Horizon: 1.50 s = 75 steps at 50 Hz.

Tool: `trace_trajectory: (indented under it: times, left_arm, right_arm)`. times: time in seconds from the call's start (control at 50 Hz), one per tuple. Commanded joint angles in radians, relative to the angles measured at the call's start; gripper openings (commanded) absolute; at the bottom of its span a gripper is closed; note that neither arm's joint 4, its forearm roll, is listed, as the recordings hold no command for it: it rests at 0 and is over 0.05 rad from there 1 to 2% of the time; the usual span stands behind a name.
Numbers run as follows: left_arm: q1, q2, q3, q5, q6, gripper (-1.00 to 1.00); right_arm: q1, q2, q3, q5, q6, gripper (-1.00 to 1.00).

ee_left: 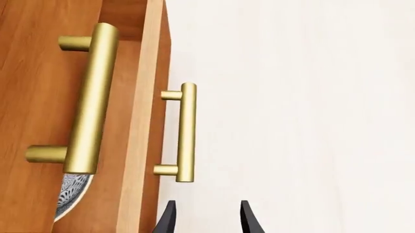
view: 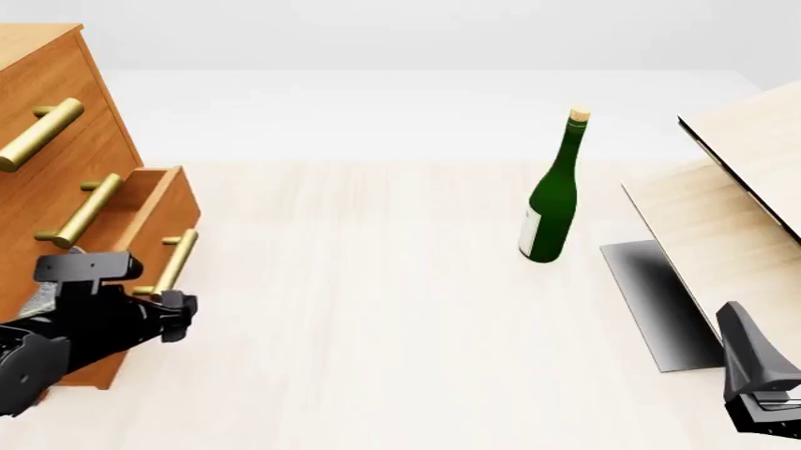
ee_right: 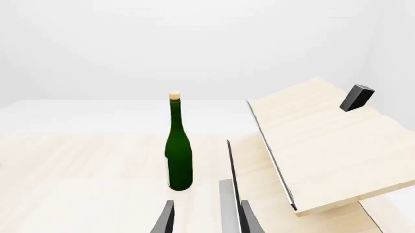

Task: Put the bowl in the bottom drawer of the cabinet and close it.

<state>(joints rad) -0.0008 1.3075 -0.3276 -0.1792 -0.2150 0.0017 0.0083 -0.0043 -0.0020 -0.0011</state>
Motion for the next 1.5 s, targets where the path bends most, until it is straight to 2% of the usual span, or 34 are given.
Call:
trace_trajectory:
  times: [0.02, 0.3, 0.7, 1.06, 1.16, 1.32, 1.5]
  left_arm:
    - [0.047, 0.022, 0.036, -0.003, 0.026, 1.00]
    - [0.076, 0.016, 0.068, -0.007, 0.017, 1.00]
    - [0.227, -0.033, 0.088, 0.001, 0.073, 1.00]
    - [0.322, -0.073, 0.070, 0.013, 0.080, 1.00]
    - [0.379, -0.116, 0.070, 0.012, 0.108, 1.00]
    - [0.418, -0.119, 0.068, 0.001, 0.135, 1.00]
    - [0.508, -0.185, 0.096, -0.007, 0.211, 1.00]
  right_arm:
    - [0.000, 0.000, 0.000, 0.000, 0.000, 1.00]
    - [0.000, 0.000, 0.000, 0.000, 0.000, 1.00]
    - [0.000, 0.000, 0.000, 0.000, 0.000, 1.00]
    - [0.000, 0.000, 0.000, 0.000, 0.000, 1.00]
    - [0.000, 0.000, 0.000, 0.000, 0.000, 1.00]
    - [0.000, 0.000, 0.000, 0.000, 0.000, 1.00]
    - [0.000, 0.000, 0.000, 0.000, -0.001, 1.00]
